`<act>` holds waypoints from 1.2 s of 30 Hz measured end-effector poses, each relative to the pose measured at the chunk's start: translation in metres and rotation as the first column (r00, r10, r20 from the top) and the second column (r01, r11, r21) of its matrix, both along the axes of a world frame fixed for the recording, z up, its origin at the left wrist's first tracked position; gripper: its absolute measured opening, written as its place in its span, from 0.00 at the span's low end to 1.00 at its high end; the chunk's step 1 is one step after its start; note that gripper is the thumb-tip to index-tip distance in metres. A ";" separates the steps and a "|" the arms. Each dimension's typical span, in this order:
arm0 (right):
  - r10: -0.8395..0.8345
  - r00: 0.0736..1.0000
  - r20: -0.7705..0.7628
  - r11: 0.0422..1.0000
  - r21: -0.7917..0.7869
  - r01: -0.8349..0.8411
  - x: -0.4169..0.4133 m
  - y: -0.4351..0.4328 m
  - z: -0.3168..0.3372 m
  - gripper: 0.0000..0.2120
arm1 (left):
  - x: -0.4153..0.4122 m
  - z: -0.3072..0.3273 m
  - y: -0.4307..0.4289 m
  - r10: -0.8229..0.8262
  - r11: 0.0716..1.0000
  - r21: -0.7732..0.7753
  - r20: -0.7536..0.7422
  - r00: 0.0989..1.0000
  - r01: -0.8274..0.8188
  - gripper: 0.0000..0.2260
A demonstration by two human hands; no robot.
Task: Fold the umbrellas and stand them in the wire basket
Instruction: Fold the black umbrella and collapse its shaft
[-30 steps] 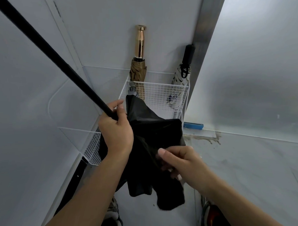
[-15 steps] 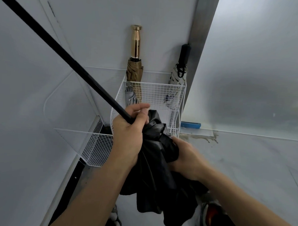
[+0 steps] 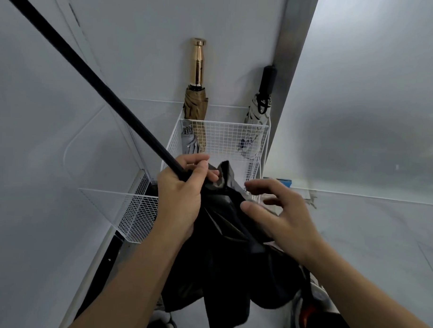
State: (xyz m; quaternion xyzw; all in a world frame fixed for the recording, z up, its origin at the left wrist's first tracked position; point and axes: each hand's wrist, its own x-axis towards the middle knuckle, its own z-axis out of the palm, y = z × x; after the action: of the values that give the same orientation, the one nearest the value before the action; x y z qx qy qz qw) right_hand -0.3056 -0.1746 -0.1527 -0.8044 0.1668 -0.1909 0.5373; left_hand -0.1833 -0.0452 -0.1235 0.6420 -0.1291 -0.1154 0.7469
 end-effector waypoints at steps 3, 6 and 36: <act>0.064 0.994 -0.085 0.996 -0.060 -0.069 -0.002 0.009 0.000 0.15 | -0.001 -0.003 -0.002 0.066 0.996 0.046 0.098 0.993 -0.071 0.06; 0.102 0.993 -0.062 0.977 -0.182 -0.112 -0.003 0.019 -0.008 0.10 | 0.003 -0.007 -0.002 0.154 0.983 0.079 0.161 0.975 -0.168 0.07; 0.171 0.910 -0.377 0.790 0.605 0.102 0.009 0.054 0.011 0.06 | 0.003 -0.012 -0.005 0.281 0.955 0.021 0.255 0.925 -0.296 0.06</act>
State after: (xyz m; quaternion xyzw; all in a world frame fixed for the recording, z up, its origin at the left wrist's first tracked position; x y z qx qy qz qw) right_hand -0.2966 -0.1211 -0.1416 -0.6111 0.3139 0.0575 0.7244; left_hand -0.1803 -0.0504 -0.1351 0.6849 -0.1224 0.0735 0.7145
